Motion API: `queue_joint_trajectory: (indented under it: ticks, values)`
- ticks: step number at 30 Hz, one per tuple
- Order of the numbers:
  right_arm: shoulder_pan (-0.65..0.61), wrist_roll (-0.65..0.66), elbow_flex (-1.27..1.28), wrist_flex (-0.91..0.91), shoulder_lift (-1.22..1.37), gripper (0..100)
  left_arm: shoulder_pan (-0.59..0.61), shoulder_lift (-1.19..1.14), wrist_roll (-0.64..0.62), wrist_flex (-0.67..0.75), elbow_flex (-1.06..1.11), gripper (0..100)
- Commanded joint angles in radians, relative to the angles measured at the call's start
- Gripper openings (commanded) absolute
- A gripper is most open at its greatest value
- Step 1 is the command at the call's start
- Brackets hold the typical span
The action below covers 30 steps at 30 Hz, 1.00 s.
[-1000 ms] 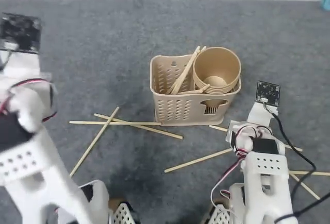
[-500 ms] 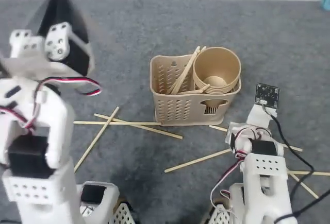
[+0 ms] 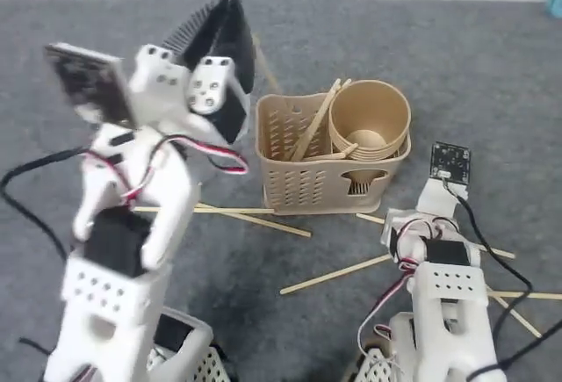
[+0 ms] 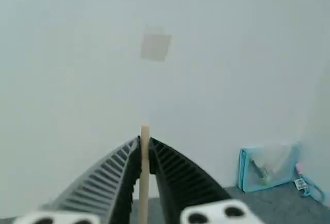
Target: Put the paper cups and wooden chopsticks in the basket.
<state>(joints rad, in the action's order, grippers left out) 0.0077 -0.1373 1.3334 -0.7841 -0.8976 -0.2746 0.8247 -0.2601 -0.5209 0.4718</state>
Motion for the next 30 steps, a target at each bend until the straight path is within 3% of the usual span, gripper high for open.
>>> queue_joint_trajectory:
  ticks: [1,7,12,15,21,25,30]
  values:
    - [-0.012,0.051,-0.003,0.013,0.001,2.6,-0.015,0.020,0.021,0.112,0.142,1]
    - [-0.012,0.054,-0.003,0.016,0.005,2.6,-0.029,0.023,0.023,0.074,0.220,2]
    - [-0.012,0.055,-0.003,0.016,0.007,2.6,-0.028,0.025,0.118,-0.089,0.147,14]
    - [-0.012,0.057,-0.003,0.016,0.007,2.6,-0.025,0.028,0.084,-0.196,0.068,21]
    - [-0.012,0.057,-0.003,0.016,0.007,2.6,-0.023,0.189,0.147,-0.394,-0.008,18]
    - [-0.012,0.057,-0.003,0.016,0.007,2.6,0.083,0.327,0.199,-0.523,0.008,14]
    - [-0.012,0.057,-0.003,0.016,0.007,2.6,0.334,0.414,0.207,-0.600,0.107,8]
